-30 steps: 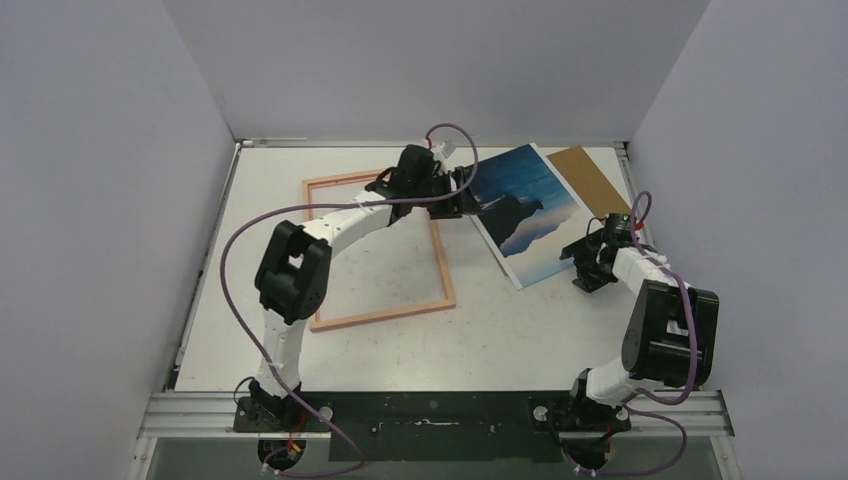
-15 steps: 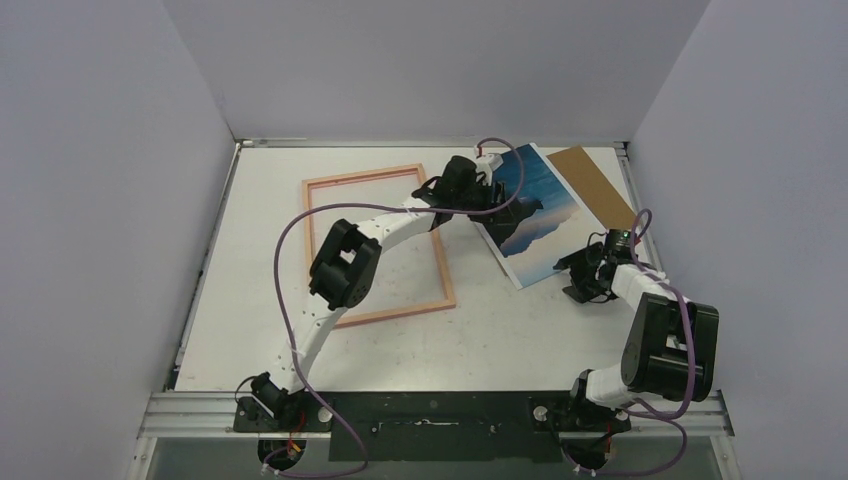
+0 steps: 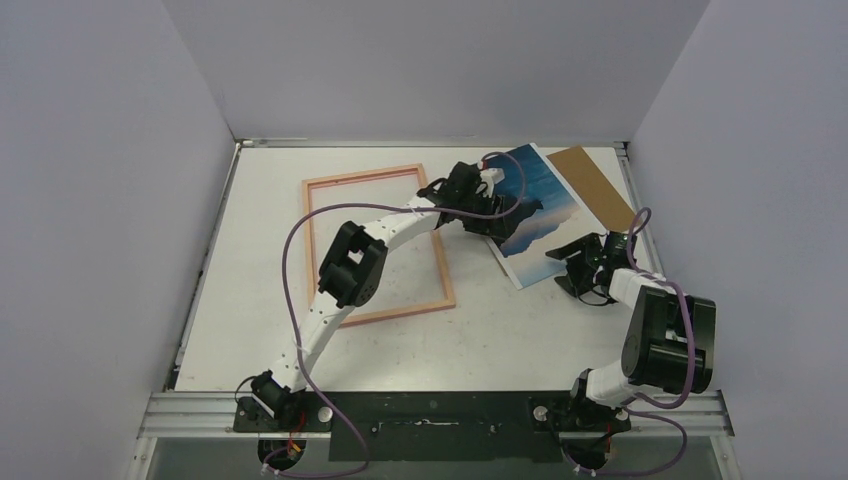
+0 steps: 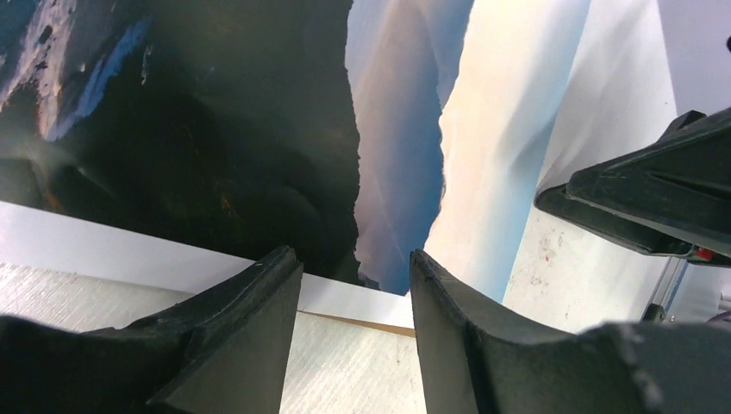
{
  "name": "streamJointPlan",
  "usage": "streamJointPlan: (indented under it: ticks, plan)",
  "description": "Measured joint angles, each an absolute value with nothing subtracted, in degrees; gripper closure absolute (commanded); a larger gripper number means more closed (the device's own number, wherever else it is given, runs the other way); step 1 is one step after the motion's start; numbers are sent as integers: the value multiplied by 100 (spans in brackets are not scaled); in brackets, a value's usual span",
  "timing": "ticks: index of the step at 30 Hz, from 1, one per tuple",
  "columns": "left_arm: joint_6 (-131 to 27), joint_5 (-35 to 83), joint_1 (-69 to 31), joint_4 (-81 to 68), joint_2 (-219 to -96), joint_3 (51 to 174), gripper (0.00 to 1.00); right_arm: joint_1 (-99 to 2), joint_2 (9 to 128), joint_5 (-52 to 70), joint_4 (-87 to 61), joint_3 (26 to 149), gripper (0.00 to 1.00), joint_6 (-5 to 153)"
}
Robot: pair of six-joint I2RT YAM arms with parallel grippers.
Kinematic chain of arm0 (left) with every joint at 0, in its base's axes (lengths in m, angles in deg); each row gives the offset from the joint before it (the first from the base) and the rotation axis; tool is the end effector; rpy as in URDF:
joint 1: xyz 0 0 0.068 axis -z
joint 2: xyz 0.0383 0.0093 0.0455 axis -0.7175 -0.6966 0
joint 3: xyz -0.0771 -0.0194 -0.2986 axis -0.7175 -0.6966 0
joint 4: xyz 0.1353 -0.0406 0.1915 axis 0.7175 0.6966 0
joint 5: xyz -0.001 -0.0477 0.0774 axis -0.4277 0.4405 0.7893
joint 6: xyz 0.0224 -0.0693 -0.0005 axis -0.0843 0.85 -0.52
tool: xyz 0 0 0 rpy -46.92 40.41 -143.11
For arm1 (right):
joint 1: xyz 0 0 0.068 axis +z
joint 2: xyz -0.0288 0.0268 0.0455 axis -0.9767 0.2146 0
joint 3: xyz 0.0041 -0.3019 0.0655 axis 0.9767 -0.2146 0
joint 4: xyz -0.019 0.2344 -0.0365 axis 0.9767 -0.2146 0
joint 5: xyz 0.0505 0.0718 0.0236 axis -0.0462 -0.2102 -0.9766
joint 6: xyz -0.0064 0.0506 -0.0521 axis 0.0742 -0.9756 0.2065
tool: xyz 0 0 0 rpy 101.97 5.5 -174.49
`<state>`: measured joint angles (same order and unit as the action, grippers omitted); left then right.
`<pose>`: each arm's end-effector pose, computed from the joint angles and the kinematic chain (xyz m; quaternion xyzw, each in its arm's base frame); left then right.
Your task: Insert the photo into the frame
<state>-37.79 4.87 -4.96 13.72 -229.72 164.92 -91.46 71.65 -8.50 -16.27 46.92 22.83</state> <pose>0.4326 -0.4113 0.1629 0.2172 0.8616 -0.4009 0.2231 0.2541 -0.0363 0.1823 0.4893 0.7905 0.3046 0.2071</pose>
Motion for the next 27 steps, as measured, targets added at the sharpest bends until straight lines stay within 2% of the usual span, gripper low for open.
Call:
streamJointPlan:
  ticks: [9, 20, 27]
  plan:
    - [-3960, 871, -463, 2496, -23237, 17327, 52, -9159, 7371, -1337, -210, 4268, 32, 1927]
    - [-3991, 944, -466, 2778, -23289, 17504, 52, -9178, 7963, -1859, 2115, 3643, 31, 941]
    - [-3993, 944, -466, 2900, -23346, 17642, 52, -9178, 8125, -2021, 3107, 3501, 30, 508]
